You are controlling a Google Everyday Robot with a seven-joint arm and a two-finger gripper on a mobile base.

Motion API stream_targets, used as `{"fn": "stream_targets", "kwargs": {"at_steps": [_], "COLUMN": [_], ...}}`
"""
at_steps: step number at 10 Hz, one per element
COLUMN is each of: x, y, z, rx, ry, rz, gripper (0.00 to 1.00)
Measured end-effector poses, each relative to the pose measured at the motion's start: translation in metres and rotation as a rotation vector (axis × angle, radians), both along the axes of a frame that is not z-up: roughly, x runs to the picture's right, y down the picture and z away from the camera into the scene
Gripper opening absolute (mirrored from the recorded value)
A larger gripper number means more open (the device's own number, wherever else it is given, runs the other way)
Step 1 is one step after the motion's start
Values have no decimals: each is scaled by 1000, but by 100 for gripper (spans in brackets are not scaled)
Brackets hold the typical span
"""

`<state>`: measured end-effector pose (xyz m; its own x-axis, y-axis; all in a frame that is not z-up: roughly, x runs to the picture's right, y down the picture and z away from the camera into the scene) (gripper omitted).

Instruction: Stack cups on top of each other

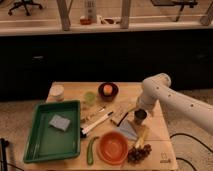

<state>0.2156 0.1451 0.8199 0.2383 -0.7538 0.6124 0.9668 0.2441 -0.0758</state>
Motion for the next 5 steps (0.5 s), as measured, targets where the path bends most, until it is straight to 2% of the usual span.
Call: {"fn": "stream_targets", "kwargs": {"at_steps": [5], "x": [1], "y": [4], "z": [3], "rx": [-63], "ry": [74], "rz": [132], "gripper": [80]}}
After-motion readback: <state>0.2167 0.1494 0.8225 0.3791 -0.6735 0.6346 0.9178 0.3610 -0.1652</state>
